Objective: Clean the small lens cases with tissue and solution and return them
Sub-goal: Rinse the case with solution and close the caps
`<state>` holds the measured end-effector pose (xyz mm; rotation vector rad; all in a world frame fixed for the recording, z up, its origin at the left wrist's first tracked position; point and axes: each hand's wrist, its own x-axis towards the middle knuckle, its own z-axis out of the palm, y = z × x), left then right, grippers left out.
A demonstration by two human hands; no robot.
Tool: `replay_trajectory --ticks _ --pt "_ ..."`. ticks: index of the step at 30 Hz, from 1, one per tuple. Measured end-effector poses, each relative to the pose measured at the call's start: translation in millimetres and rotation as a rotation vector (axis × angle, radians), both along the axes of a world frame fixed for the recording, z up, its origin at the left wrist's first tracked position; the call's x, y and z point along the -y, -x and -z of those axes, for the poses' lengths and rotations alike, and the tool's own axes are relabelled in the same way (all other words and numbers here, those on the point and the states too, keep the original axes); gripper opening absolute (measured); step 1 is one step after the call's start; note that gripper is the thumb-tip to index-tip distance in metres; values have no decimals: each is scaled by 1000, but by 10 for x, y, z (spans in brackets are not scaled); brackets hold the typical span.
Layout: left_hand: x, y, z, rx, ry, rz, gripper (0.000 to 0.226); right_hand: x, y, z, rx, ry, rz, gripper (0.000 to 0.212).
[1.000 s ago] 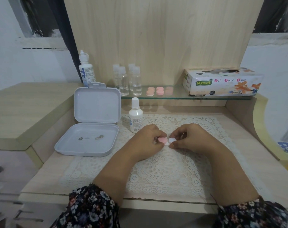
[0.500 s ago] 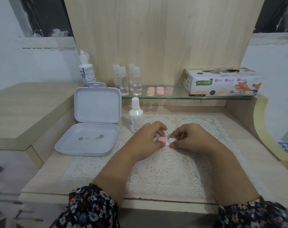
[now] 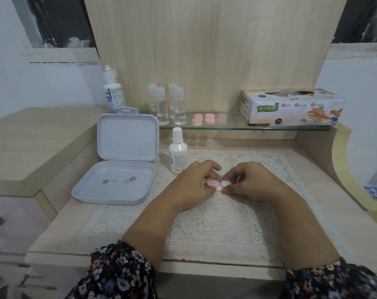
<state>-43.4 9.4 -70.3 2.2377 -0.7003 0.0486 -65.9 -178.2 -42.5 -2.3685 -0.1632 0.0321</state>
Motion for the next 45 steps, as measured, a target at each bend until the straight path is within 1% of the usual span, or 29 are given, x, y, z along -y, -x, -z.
replay_trajectory --ticks 2,5,8,14,15,17,19,20,21,22,24,26,29,33,36,37,41,45 --pt "5 -4 -11 23 -39 -53 46 2 0 2 3 1 4 16" --pt "11 -47 -22 100 -131 -98 33 -2 3 3 1 1 6 16" --pt "22 -66 -26 102 -152 -54 25 -9 -3 4 -3 -1 9 17" --pt "19 -96 -10 137 -177 -5 21 0 -26 25 -3 -41 11 18" --pt "21 -92 -7 150 -181 -13 21 4 -29 27 -4 -40 13 20" --pt "20 -76 -8 166 -181 -32 22 14 -26 27 -5 -47 10 30" --pt "11 -70 -7 172 -184 -46 25 46 -14 26 -2 -145 29 40" --pt "7 -71 -7 174 -190 -51 26 74 -11 29 10 -209 55 42" --pt "4 -71 -6 175 -194 -54 27 107 -15 37 39 -237 87 41" --pt "3 -70 -9 176 -195 -55 27 139 -28 51 75 -215 120 39" --pt "1 -63 -12 185 -191 -58 29 172 -73 91 115 -93 139 36" --pt "-7 -60 -13 205 -189 -68 29 145 -116 133 107 27 108 37" --pt "-14 -62 -2 227 -188 -83 27 103 -161 175 107 79 102 27" --pt "-4 -56 -1 231 -184 -91 26 113 -177 183 126 43 151 20" --pt "-6 -66 -4 236 -192 -105 26 87 -145 146 133 -152 158 21" --pt "-8 -72 -2 238 -196 -109 26 72 -132 132 136 -186 136 21" --pt "-9 -86 5 230 -207 -110 28 35 -115 141 108 -131 15 13" --pt "-8 -84 3 228 -209 -101 28 51 -127 151 88 -118 -18 12"
